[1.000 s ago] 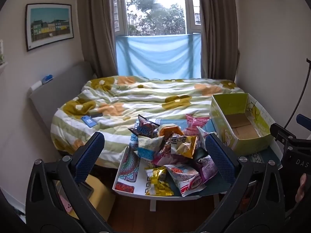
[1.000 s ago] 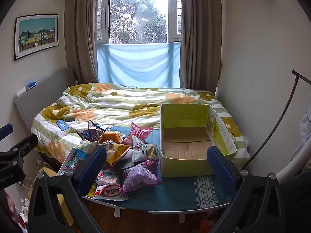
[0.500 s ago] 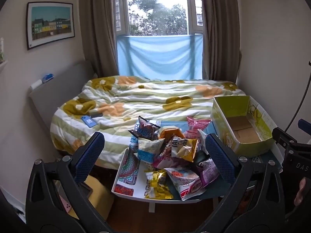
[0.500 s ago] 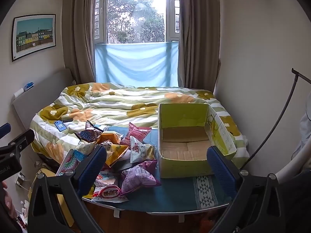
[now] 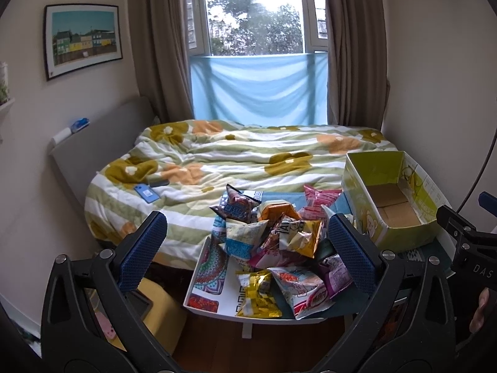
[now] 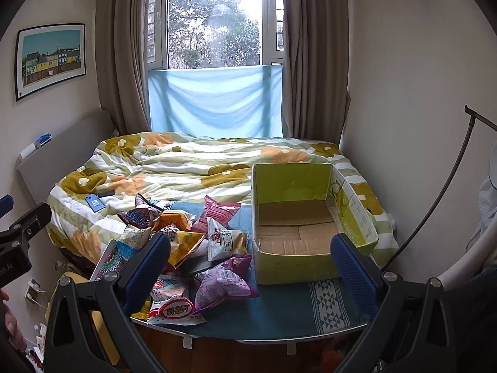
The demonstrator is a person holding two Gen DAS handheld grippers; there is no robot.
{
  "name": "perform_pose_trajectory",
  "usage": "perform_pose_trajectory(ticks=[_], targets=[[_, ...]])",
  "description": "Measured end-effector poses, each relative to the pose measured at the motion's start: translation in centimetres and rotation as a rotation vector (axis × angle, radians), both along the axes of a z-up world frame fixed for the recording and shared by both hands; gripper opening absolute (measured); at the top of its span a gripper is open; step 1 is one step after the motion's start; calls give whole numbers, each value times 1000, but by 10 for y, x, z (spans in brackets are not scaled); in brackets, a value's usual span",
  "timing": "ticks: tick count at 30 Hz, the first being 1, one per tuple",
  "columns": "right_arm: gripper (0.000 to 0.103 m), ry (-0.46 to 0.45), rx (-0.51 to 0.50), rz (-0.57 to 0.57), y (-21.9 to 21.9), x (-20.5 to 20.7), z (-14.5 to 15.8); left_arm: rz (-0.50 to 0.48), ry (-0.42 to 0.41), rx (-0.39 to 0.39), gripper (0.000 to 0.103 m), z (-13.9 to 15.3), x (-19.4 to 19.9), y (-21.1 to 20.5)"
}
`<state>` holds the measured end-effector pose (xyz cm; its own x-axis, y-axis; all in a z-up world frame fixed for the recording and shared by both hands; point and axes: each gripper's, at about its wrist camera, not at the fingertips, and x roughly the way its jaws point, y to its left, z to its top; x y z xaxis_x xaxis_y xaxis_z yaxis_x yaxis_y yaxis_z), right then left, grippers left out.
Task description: Organize snacks
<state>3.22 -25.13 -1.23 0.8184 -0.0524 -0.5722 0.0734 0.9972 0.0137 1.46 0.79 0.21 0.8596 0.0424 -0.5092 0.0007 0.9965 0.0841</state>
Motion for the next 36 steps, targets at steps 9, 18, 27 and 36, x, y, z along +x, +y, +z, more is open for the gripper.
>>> perform_pose_trajectory(ticks=[9,18,27,36], targets=[[103,8,-2,-1,9,-3,-2,-2,15,-7,103,-3,-1,1],[103,10,0,-2,9,-5,-2,-9,14,-16,103,-2,-2,0],[103,11,2,-2,6,-4,-2,-5,7,-38,103,1,-4,2],[103,11,2,-1,6,-4,-1,3,12,-18,103,3,-5,2]])
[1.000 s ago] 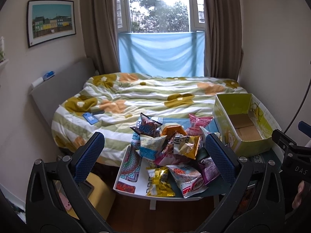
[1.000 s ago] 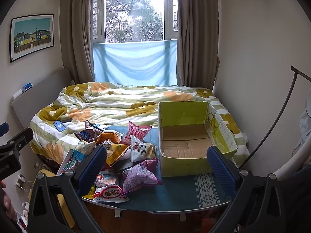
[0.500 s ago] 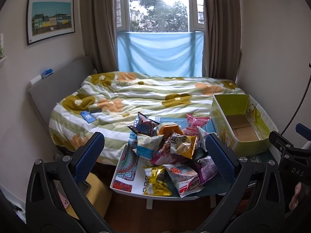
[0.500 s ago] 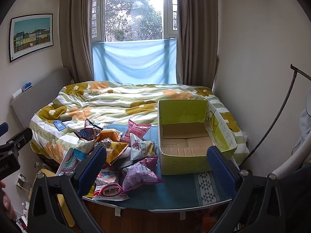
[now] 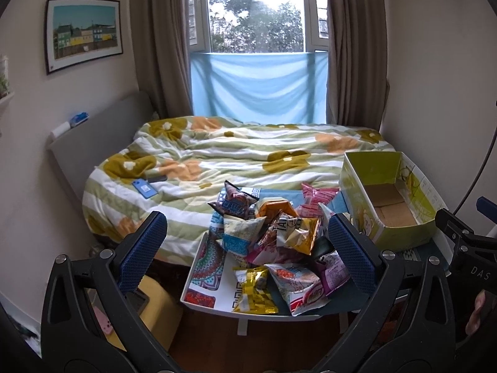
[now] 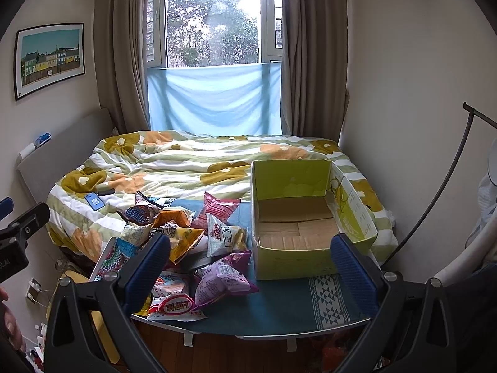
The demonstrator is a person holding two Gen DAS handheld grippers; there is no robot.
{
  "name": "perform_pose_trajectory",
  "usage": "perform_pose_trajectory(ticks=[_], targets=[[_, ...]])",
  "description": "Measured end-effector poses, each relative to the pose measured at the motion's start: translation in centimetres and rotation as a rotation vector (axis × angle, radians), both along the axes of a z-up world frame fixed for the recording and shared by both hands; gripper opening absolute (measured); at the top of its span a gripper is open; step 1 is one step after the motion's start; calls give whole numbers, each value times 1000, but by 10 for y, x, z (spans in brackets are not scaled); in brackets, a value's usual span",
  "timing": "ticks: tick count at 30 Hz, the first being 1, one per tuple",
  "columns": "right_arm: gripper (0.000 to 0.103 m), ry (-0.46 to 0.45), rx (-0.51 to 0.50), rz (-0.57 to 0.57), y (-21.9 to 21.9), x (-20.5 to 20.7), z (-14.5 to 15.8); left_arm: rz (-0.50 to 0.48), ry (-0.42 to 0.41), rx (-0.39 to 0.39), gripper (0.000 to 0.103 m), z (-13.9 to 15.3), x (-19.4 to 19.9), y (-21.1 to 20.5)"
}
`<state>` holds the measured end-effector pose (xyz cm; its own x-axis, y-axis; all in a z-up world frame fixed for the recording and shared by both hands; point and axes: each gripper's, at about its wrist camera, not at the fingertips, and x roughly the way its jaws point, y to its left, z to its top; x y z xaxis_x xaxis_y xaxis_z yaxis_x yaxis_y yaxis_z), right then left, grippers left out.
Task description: Organize snacks
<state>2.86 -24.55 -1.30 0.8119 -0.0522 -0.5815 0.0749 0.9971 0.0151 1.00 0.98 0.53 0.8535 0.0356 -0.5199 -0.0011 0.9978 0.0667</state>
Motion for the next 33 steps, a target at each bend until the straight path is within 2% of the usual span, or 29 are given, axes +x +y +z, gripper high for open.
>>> perform_pose_trajectory(ticks=[22,28,33], targets=[[103,-2,4,2,0,0,3,-3,4,6,103,2,0,5],[103,23,22,-17,-7,5,6,-16,116,-30,103,-14,20,18],[103,83,62,-10,-10,11,-10,-67,227,-63,102,-55,36,11]])
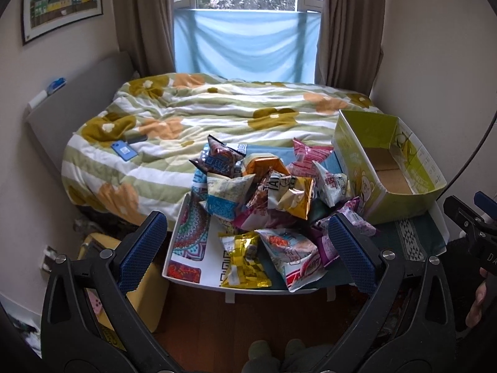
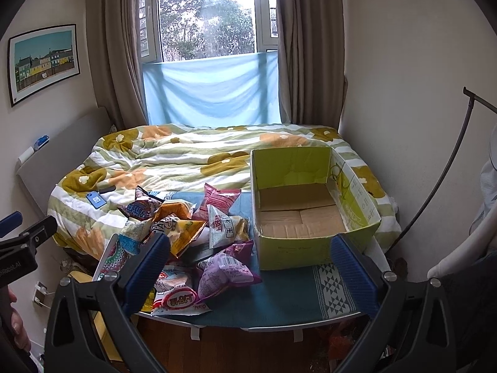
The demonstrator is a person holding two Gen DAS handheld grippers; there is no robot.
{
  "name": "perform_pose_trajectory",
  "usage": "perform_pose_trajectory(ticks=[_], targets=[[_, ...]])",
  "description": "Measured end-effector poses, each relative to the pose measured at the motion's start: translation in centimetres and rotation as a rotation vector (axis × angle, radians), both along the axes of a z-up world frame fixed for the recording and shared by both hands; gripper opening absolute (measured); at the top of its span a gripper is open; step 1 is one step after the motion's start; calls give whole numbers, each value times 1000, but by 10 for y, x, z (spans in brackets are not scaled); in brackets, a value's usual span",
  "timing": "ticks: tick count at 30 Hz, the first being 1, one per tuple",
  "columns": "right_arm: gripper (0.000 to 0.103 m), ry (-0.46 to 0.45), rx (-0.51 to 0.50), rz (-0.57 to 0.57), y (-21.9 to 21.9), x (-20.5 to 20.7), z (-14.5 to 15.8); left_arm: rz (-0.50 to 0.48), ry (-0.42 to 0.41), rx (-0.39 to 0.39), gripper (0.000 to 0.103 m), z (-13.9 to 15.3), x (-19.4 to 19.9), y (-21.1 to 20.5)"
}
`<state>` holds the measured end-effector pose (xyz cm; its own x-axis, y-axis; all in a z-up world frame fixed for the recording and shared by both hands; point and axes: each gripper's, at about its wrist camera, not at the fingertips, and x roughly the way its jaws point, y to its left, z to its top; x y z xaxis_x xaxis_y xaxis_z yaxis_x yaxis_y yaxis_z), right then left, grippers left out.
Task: Organize snacks
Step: 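Grasp the white-red shrimp-flake bag with the left tool while the right tool grasps the purple MPN bag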
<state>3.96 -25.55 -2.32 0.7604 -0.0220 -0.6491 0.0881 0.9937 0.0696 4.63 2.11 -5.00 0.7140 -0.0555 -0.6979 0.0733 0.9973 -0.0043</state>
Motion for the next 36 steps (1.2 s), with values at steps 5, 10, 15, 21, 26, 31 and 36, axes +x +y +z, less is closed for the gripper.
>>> perform_pose_trajectory(ticks=[5,10,15,21,26,31,36], targets=[[103,63,16,25,-10,15,-33,-22,105,-54,102,-46,13,-16],[103,151,102,78,-24,42,-73,11,200,-94,102,-93,31,-37],[103,237,167,154,-28,76,-117,59,275,-117,102,-135,53,-55],[103,316,255,201,-27,110,-163,110,331,-120,102,-172,74,-70],[103,364,306,227,-20,127,-187,150,377,-125,90,-195,85,-72],[103,404,351,224,-16,134,-207,159,411,-126,83,-210,89,-76],[103,418,376,213,-16,140,-216,153,444,-153,67,-222,93,-76]])
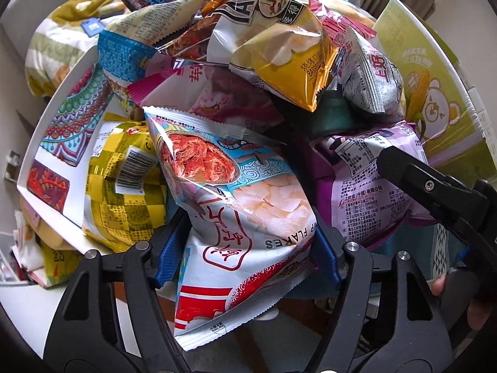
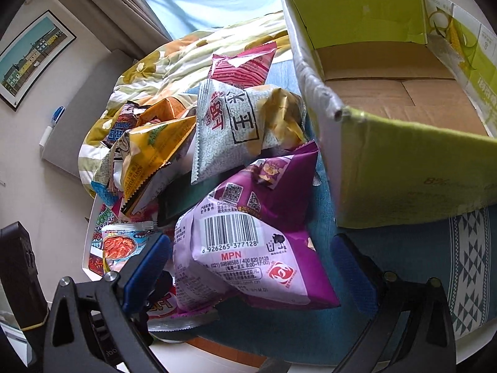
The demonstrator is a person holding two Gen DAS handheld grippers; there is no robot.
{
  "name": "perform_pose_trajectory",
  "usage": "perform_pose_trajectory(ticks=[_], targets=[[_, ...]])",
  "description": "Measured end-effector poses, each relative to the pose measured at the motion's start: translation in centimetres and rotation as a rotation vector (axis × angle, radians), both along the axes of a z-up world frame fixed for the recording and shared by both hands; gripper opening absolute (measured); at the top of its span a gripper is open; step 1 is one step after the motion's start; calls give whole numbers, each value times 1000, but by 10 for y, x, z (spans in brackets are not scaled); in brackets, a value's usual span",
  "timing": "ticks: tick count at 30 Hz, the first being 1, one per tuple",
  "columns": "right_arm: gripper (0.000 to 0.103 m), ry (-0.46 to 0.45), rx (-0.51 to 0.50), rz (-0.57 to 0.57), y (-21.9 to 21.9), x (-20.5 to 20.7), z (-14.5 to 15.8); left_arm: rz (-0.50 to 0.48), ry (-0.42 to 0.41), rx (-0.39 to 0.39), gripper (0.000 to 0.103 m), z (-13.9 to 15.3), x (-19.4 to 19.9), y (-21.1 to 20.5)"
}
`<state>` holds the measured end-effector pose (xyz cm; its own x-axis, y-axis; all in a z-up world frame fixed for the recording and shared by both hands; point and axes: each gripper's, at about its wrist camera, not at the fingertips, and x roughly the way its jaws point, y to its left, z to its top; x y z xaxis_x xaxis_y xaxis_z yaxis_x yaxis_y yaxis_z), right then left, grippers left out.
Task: Organize snacks
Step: 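Grasp the white-red shrimp-flake bag with the left tool while the right tool grasps the purple MPN bag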
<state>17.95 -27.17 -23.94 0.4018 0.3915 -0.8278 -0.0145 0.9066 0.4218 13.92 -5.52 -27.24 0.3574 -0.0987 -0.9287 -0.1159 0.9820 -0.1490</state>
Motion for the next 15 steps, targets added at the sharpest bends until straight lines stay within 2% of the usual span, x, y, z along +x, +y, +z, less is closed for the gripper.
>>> perform_pose_trajectory(ticks=[4,9,15], targets=[[102,17,29,-4,0,3,-6,-3,-7,-1,63,0,-1,0],[93,25,33,11,5,6,-11,-15,-2,2,62,1,-1,2],[74,27,3,5,3,3,-12,-40,1,-6,62,6,0,6]])
